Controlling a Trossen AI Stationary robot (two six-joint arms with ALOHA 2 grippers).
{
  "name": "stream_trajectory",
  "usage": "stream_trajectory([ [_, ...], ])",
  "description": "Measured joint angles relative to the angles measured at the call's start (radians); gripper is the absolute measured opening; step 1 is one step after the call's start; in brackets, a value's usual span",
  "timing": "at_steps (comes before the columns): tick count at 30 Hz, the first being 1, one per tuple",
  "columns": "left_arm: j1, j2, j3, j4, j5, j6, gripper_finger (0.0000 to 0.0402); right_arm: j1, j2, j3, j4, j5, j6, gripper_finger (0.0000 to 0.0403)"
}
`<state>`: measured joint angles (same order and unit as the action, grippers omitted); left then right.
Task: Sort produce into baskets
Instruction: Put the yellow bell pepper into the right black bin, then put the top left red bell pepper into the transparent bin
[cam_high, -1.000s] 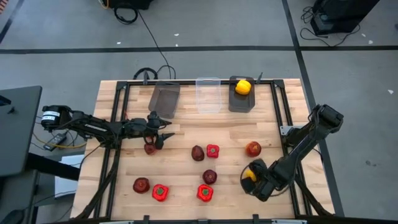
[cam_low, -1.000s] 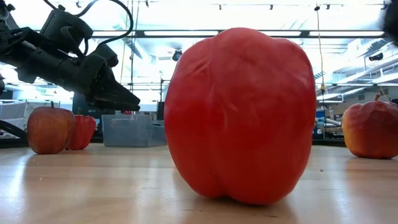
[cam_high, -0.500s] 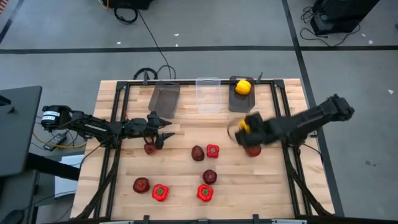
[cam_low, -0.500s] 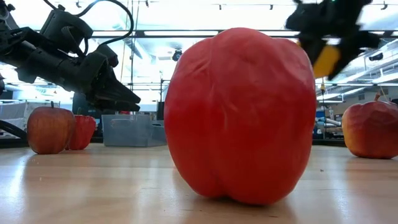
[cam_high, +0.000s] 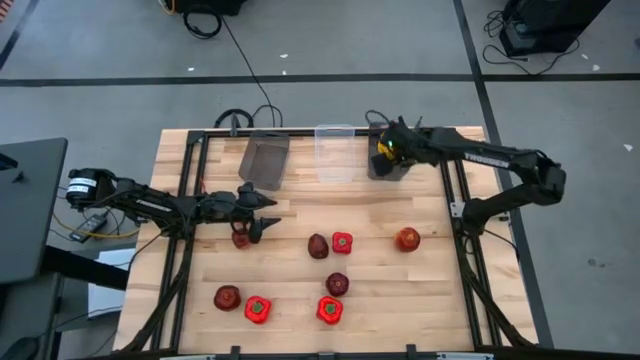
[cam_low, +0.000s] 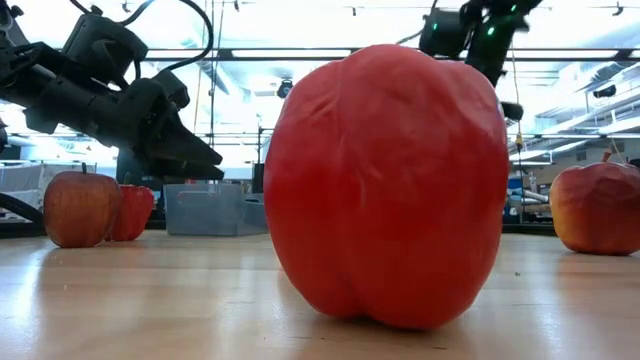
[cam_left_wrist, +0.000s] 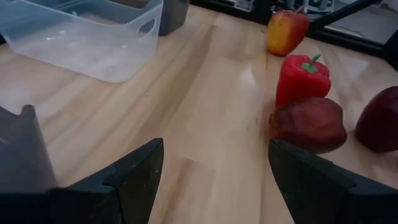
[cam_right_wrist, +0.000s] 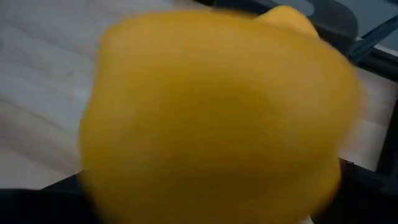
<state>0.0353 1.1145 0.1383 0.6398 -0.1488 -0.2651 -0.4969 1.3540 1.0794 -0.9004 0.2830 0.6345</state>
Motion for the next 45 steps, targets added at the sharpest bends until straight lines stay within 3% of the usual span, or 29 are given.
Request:
stream_trajectory([
  [7, 0.002, 0.000, 0.001, 0.025, -0.019, 0.051, 0.0294, -0.121, 0.069, 0.000, 0.030, -0.025, -0.117, 0.0384],
  [14, 0.004, -0.005, 0.050, -0.031, -0.019, 0.059, 0.0294, -0.096, 0.004, 0.000, 0.060, -0.028, -0.174, 0.0384],
  [17, 0.004, -0.034, 0.141, -0.267, -0.026, 0.059, 0.0294, -0.040, -0.042, 0.000, 0.081, -0.007, -0.177, 0.0384],
  [22, 0.004, -0.054, 0.447, -1.065, -0.169, -0.017, 0.0294, 0.080, -0.101, -0.040, 0.159, 0.082, -0.153, 0.0384],
  [25, 0.003, -0.046, 0.583, -1.343, -0.237, -0.091, 0.0294, 0.148, -0.116, -0.102, 0.270, 0.129, -0.139, 0.0384],
  [27, 0.002, -0.048, 0.629, -1.435, -0.239, -0.107, 0.0294, 0.182, -0.118, -0.142, 0.347, 0.135, -0.137, 0.0384],
  [33, 0.011, -0.051, 0.706, -1.639, -0.119, -0.230, 0.0301, 0.277, -0.117, -0.249, 0.588, 0.094, -0.110, 0.0384],
  [38, 0.030, -0.048, 0.709, -1.722, -0.120, -0.360, 0.0321, 0.311, -0.117, -0.336, 0.875, 0.114, -0.169, 0.0384],
  [45, 0.058, -0.047, 0.709, -1.744, -0.132, -0.446, 0.0353, 0.312, -0.113, -0.404, 1.066, 0.120, -0.227, 0.0384],
])
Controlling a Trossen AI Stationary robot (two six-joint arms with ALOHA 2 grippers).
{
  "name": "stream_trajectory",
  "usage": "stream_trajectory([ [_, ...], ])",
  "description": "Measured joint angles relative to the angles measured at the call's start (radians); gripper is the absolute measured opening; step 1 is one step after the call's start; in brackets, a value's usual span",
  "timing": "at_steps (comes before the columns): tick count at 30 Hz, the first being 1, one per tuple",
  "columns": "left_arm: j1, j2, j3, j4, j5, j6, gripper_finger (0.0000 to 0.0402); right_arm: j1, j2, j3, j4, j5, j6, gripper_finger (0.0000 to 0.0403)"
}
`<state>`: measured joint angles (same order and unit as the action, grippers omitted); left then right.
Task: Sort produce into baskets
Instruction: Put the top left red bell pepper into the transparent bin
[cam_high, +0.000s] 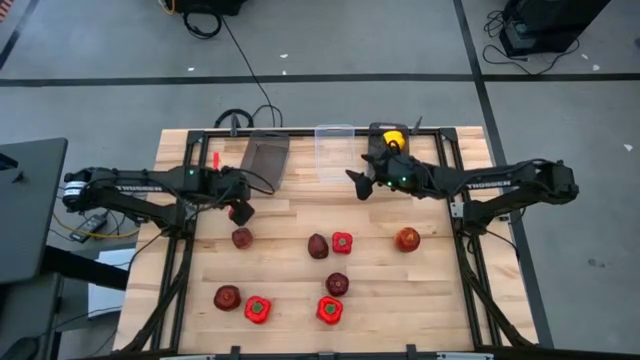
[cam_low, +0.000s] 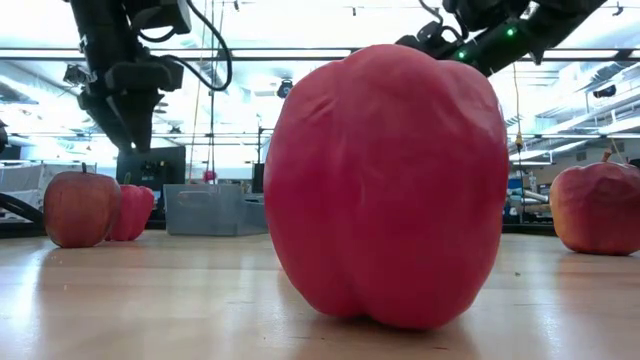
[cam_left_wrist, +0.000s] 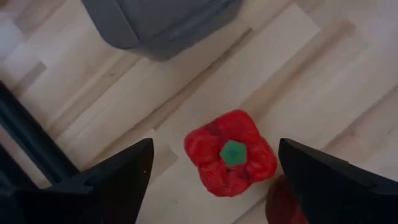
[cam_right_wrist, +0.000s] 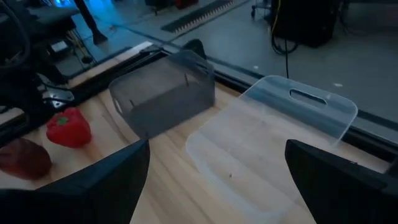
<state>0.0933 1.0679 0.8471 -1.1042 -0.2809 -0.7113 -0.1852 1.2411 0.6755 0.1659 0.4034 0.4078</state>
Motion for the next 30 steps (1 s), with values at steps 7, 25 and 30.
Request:
stream_trajectory([
  [7, -0.003, 0.000, -0.001, -0.002, 0.020, 0.049, 0.0298, -0.006, 0.000, -0.070, 0.111, -0.001, -0.010, 0.0384],
  [25, -0.005, 0.005, -0.115, 0.126, 0.083, 0.056, 0.0172, 0.001, 0.000, -0.085, 0.110, -0.011, 0.000, 0.0384],
  [30, -0.005, 0.016, -0.116, 0.117, 0.064, 0.079, 0.0128, 0.001, 0.000, -0.085, 0.110, -0.012, -0.005, 0.0384],
])
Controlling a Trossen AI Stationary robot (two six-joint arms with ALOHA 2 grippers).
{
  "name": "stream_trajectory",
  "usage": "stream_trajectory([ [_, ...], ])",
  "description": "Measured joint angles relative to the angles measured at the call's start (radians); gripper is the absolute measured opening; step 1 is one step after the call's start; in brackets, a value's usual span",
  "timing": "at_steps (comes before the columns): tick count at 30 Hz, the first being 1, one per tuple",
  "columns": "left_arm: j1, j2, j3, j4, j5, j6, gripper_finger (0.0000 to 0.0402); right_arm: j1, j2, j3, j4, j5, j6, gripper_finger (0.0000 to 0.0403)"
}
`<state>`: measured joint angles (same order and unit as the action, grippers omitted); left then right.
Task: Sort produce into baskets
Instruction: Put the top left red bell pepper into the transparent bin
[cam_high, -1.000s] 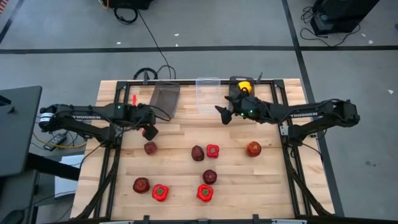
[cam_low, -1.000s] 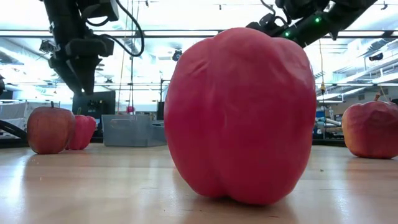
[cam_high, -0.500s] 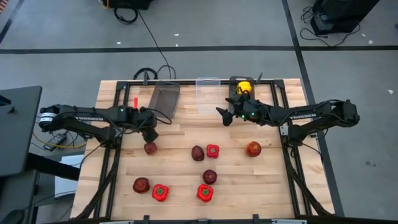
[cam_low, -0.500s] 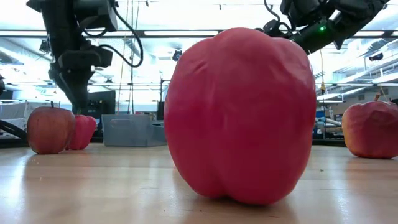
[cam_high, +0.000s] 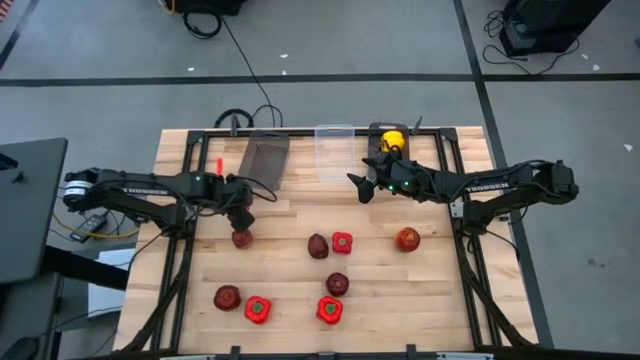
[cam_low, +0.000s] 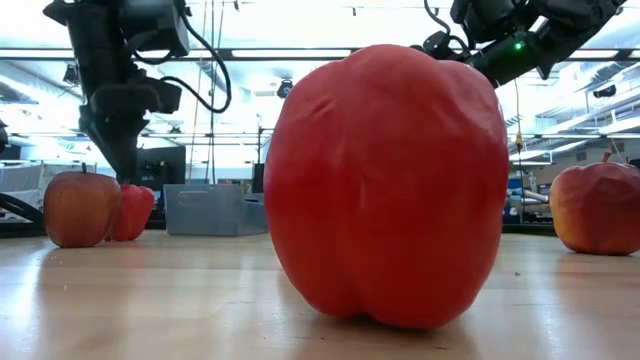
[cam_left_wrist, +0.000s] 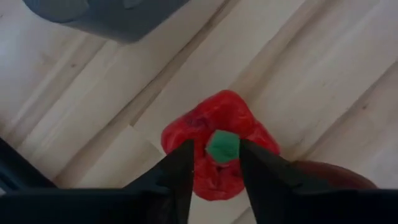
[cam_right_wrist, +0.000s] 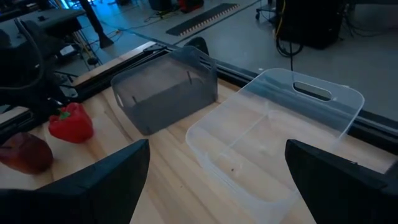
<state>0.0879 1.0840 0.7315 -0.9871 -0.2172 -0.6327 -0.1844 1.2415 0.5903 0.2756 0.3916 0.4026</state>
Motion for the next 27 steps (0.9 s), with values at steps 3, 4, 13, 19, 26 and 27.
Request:
stream_trajectory([
  [3, 0.002, 0.021, -0.001, 0.004, -0.007, 0.018, 0.0102, 0.000, 0.000, 0.000, 0.000, 0.000, -0.006, 0.0384],
  [4, 0.002, 0.032, -0.001, 0.007, -0.006, 0.024, 0.0094, 0.001, 0.000, 0.000, 0.000, 0.000, -0.006, 0.0384],
  [13, 0.002, 0.077, 0.005, 0.070, 0.019, 0.084, 0.0020, 0.028, 0.000, 0.000, -0.016, 0.000, -0.013, 0.0375],
  [19, 0.025, 0.074, 0.116, 0.053, 0.028, 0.156, 0.0013, 0.051, 0.000, 0.000, -0.054, 0.009, -0.005, 0.0362],
  [26, 0.125, 0.124, 0.297, 0.060, 0.016, 0.293, 0.0011, 0.080, 0.000, -0.040, -0.069, 0.092, 0.022, 0.0348],
  [27, 0.144, 0.143, 0.330, 0.070, 0.011, 0.320, 0.0011, 0.084, 0.000, -0.047, -0.067, 0.108, 0.034, 0.0346],
])
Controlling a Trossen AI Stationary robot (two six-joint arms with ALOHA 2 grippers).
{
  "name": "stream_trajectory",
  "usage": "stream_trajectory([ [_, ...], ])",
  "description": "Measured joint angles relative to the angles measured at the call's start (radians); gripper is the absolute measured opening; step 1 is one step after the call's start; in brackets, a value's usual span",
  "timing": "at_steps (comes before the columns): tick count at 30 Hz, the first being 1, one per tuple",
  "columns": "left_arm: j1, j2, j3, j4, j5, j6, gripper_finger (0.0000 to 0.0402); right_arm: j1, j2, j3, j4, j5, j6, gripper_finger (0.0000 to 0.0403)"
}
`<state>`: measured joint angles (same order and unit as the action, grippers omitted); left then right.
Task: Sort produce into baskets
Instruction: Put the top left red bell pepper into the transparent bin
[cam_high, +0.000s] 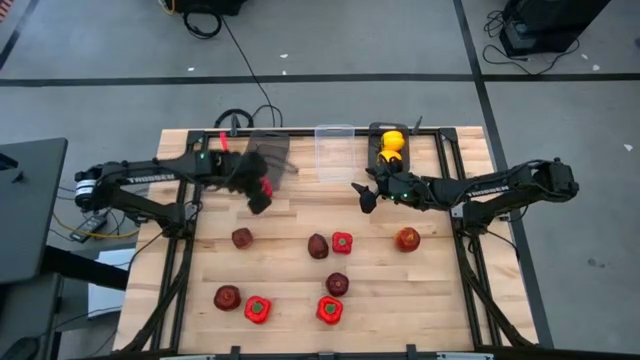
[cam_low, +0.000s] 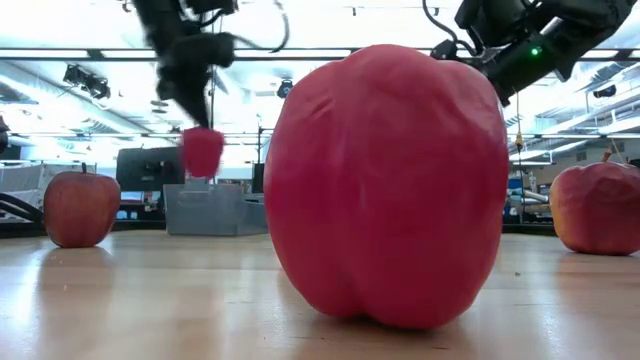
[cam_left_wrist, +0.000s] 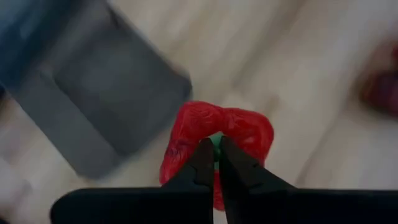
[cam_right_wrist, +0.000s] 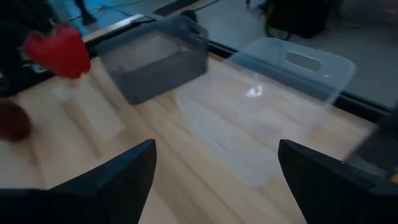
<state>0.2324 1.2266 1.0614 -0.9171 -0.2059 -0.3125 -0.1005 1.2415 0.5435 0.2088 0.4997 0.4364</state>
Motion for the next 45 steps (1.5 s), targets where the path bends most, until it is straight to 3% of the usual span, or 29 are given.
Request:
stream_trajectory([
  [7, 0.120, 0.222, 0.257, 0.080, 0.030, 0.209, 0.0010, 0.014, 0.000, -0.017, 0.000, 0.128, -0.015, 0.0337],
  [13, 0.197, 0.416, 0.393, 0.324, 0.221, 0.289, 0.0010, 0.022, -0.001, -0.017, -0.002, 0.135, -0.037, 0.0332],
  [22, 0.284, 0.767, 0.657, 0.421, 0.309, 0.341, 0.0010, 0.042, -0.001, -0.017, -0.049, 0.136, -0.039, 0.0331],
  [27, 0.328, 0.906, 0.799, 0.346, 0.313, 0.361, 0.0010, 0.042, -0.001, -0.017, -0.081, 0.137, -0.039, 0.0331],
  [35, 0.391, 0.959, 0.844, 0.291, 0.286, 0.337, 0.0028, 0.041, -0.001, -0.017, -0.084, 0.190, -0.047, 0.0331],
  [45, 0.396, 0.958, 0.845, 0.286, 0.294, 0.409, 0.0161, 0.047, -0.001, -0.016, -0.061, 0.191, -0.012, 0.0334],
])
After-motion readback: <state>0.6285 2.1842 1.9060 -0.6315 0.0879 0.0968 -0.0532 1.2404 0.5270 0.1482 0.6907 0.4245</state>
